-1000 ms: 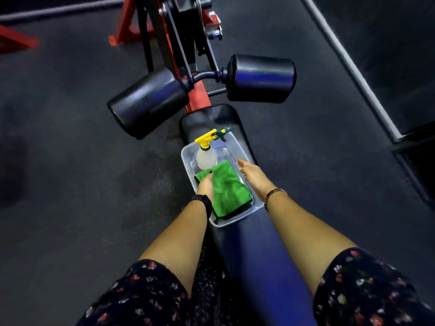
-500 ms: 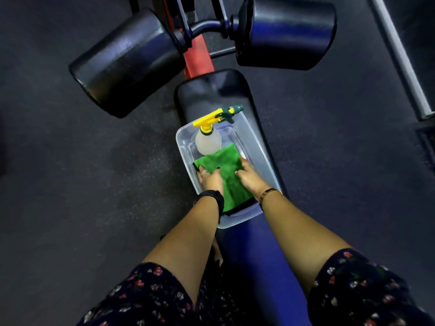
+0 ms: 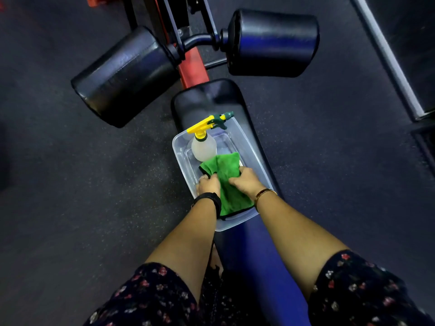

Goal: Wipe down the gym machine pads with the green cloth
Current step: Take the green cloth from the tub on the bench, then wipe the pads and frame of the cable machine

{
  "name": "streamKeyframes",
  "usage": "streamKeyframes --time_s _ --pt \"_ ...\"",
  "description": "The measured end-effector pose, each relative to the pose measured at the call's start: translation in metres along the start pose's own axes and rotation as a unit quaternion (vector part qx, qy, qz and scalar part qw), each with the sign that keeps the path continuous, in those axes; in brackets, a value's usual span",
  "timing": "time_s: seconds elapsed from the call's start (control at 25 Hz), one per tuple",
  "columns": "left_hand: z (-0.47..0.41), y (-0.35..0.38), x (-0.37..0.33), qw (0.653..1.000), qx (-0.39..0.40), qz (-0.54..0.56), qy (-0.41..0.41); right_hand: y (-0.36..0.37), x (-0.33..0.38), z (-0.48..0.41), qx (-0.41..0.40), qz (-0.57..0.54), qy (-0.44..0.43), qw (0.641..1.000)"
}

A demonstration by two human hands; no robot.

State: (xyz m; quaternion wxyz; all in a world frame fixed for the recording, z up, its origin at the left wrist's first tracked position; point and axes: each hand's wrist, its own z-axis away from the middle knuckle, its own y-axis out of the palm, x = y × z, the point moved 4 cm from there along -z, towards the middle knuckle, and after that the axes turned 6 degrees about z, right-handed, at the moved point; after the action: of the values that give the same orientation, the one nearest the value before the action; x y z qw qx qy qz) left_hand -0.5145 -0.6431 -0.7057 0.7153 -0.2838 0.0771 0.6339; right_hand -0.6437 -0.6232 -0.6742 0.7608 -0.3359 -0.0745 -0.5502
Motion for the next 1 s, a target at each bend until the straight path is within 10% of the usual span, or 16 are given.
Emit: streamKeyframes --time_s 0.52,1.0 --pt "0.095 -0.045 -0.074 0.945 0.209 0.228 0.106 -0.077 0.084 0.145 0.024 -0.277 -0.115 0.954" --pt "0.286 -0.154 -0.213 0.9 0.047 0.14 0.411 -0.155 0.198 0.273 -0.161 -0.209 -0.349 0.899"
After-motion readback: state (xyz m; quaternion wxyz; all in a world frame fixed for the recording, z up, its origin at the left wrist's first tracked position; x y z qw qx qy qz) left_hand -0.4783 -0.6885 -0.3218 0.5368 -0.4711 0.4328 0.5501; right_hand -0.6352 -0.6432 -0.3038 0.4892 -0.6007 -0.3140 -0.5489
